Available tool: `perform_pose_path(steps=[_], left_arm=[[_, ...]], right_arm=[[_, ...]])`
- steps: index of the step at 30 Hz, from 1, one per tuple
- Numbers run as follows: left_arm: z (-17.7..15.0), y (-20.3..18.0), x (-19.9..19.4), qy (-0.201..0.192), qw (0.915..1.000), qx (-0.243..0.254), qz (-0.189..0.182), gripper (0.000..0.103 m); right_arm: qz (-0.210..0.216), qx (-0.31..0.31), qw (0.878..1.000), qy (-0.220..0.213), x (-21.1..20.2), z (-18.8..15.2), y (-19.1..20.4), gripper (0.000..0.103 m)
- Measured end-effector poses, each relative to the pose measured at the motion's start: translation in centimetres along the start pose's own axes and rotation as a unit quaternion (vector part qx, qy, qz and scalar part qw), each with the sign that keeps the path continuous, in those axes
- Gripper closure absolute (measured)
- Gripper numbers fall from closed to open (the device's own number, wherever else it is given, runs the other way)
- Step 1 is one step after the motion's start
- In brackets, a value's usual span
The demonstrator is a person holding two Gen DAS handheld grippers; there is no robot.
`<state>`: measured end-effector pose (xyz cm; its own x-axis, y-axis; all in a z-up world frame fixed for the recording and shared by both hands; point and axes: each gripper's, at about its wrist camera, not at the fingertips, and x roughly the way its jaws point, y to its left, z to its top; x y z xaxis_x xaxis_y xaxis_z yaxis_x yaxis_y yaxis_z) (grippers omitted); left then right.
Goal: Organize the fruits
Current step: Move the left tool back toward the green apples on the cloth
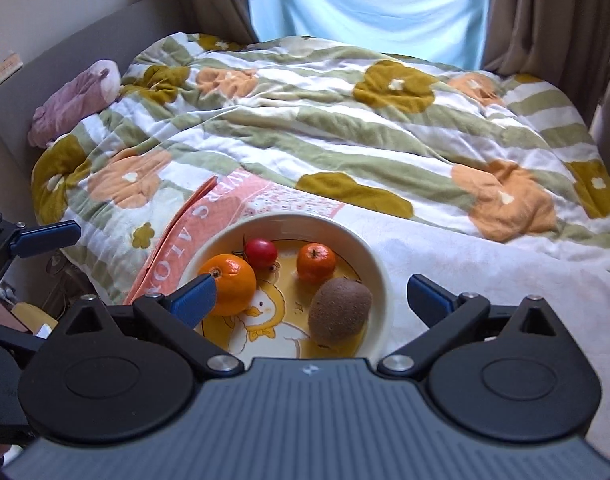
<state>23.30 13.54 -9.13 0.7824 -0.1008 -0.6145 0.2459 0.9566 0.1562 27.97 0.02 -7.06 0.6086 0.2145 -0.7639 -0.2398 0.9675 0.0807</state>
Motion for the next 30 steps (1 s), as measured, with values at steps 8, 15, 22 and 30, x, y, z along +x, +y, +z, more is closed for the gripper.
perform_pose_path(steps=[8, 15, 22, 30], left_arm=[[1.3, -2.6, -3.6, -0.041, 0.9981, 0.020, -0.041, 0.007], [2.4, -6.0, -6.2, -0.070, 0.9948, 0.026, -0.070, 0.007], [2.1, -10.2, -8.6, -0.083, 0.9925, 0.023, -0.086, 0.007], [0.0, -15.3, -8.9, -0.092, 0.9899, 0.038, -0.101, 0.008]], right_arm=[[-0.034, 0.018, 0.997, -0.067, -7.7, -1.4, -1.6, 0.000], [-0.068, 0.049, 0.991, -0.101, -12.9, -4.3, -5.5, 0.000], [-0.085, 0.067, 0.988, -0.112, -16.3, -8.3, -10.8, 0.000], [-0.081, 0.083, 0.989, -0.094, -16.2, -13.5, -16.1, 0.000]])
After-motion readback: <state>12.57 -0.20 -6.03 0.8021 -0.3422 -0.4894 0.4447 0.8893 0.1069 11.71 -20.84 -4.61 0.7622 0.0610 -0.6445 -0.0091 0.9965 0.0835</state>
